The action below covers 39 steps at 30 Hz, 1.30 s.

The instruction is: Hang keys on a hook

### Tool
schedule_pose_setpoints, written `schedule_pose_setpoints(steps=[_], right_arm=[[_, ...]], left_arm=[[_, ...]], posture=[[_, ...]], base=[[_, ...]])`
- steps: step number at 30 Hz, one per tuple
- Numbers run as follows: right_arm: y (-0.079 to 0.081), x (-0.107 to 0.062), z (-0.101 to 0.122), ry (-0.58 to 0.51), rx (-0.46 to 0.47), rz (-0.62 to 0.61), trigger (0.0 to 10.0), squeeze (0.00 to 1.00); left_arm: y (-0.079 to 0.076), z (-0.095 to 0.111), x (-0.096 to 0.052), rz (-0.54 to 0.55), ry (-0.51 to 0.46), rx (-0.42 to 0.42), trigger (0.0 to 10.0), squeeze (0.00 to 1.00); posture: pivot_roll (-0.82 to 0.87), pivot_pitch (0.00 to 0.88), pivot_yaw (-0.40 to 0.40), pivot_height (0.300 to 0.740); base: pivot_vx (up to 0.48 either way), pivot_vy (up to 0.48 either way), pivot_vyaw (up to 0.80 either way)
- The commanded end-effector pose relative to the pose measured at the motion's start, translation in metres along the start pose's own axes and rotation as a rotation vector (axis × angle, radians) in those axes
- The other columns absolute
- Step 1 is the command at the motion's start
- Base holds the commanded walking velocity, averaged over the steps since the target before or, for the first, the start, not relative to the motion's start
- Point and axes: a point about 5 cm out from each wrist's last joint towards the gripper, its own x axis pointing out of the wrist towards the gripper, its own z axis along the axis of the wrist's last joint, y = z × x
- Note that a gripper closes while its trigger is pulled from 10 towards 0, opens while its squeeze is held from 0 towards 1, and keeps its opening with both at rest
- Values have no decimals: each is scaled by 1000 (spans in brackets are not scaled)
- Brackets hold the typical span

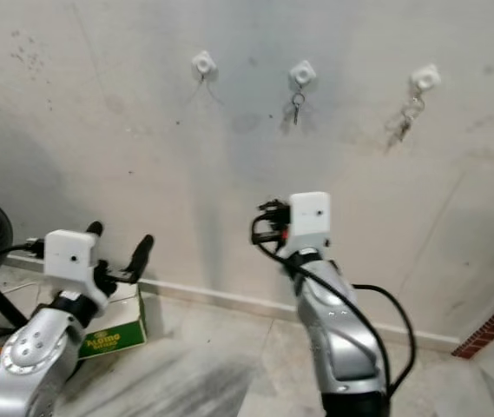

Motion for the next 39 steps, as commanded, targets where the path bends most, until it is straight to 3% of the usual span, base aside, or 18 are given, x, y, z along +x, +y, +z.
schedule_pose_setpoints(steps=[1,12,27,39], right_arm=[[-11,-3,0,0,-11,-36,10000,0],[-12,-3,-1,4,-12,-40,10000,0],[-12,-3,-2,3,-13,-38,10000,0],[-11,0,1,-12,-17,-37,10000,0]], left_arm=[[-7,3,2,-25,-11,-8,10000,0],[-7,3,2,-25,-7,-18,10000,0],[-8,2,2,-26,-4,-6,10000,0],[-10,3,4,-37,-18,-9,10000,0]], posture=[[138,0,18,740],[139,0,17,740],[141,0,16,740],[146,0,16,740]], base=[[394,0,0],[299,372,0],[0,441,0],[227,295,0]])
